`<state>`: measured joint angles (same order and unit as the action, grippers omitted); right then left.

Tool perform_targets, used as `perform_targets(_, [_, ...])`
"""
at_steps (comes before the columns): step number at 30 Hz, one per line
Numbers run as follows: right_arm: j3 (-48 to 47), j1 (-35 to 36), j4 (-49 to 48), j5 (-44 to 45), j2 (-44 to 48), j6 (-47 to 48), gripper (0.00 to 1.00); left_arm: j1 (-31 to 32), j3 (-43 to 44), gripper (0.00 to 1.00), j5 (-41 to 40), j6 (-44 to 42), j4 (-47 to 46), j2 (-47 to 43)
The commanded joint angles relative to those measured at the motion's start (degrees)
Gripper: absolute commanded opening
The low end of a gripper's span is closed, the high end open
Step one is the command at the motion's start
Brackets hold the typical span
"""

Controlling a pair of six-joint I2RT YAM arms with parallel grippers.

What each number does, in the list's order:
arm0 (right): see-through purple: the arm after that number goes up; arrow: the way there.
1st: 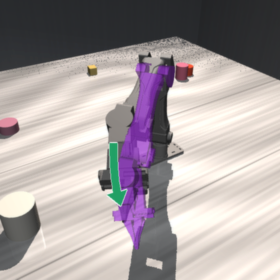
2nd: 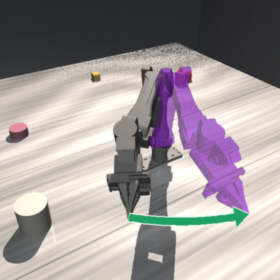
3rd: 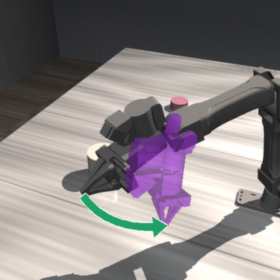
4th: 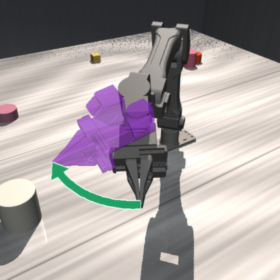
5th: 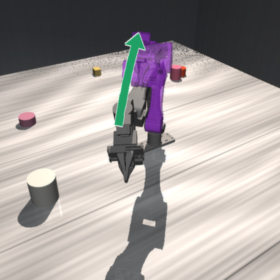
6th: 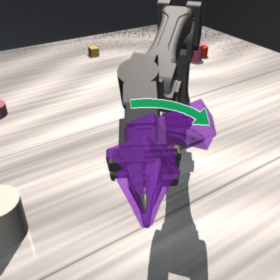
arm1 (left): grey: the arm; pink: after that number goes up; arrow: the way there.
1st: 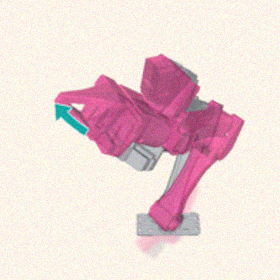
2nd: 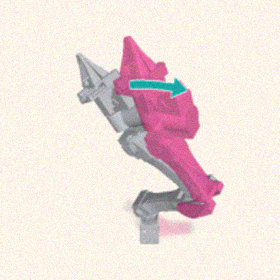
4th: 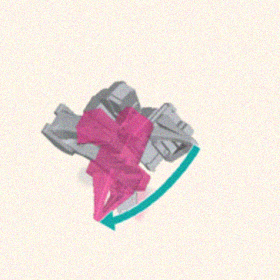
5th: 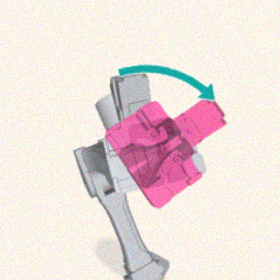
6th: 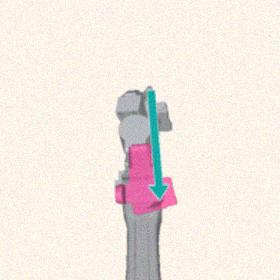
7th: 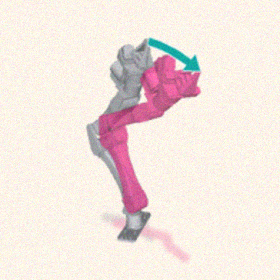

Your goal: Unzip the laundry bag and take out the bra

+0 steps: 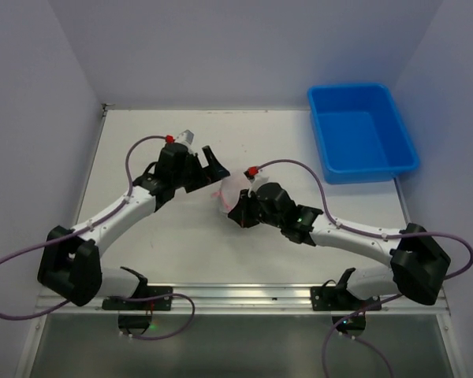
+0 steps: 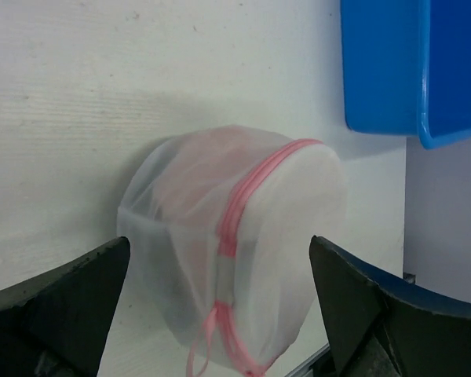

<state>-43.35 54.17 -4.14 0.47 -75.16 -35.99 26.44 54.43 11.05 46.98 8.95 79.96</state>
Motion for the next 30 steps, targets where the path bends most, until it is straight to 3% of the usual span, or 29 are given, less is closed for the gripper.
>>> perform_targets(1, [-4.36,0.06,-7.20,1.20,-2.71,-2.51,0.00,-0.60,-5.64,1.00,-7.61,3.63,3.62,-10.23])
perform_targets(5, [-5.51,0.32,-7.72,0.67,-4.91,-1.63,0.00,0.10,-13.29,0.98,-4.04,7.59,0.64,-15.10])
perform_targets(11, [-5.43,0.76,-8.08,0.85,-6.23,-1.37,0.00,6.08,-12.34,0.85,-3.57,9.88,-4.64,-12.03])
perform_targets(14, [-5.17,0.85,-7.29,1.20,-5.71,-1.37,0.00,6.87,-12.24,0.66,-6.02,11.80,-4.64,-9.83])
perform_targets(15, [-4.90,0.85,-6.85,1.37,-5.36,-1.37,0.00,7.40,-12.60,0.48,-7.08,12.34,-4.82,-9.65])
perform_targets(17, [-3.68,0.85,-6.23,2.16,-3.70,-1.11,0.00,7.49,-13.39,0.30,-8.14,13.22,-5.78,-9.39])
perform_targets(18, [-2.89,0.85,-6.23,2.25,-2.81,-0.58,0.00,7.49,-13.48,0.14,-8.41,13.31,-5.79,-9.21])
perform_targets(20, [0.18,0.76,-5.36,3.21,0.25,1.61,0.00,7.40,-13.21,0.00,-9.28,12.70,-5.26,-9.12])
perform_targets(23, [4.40,-0.29,-1.58,7.69,5.00,5.30,0.00,6.79,-12.60,0.00,-10.60,11.56,-2.89,-9.56])
perform_targets(27, [11.08,-12.99,2.47,5.52,12.28,5.93,0.00,5.82,-14.09,0.00,-10.00,10.50,-3.06,-10.71])
perform_targets(30, [12.16,-18.47,4.66,5.06,15.03,7.59,0.00,4.42,-13.92,0.00,-6.66,6.99,-3.15,-9.92])
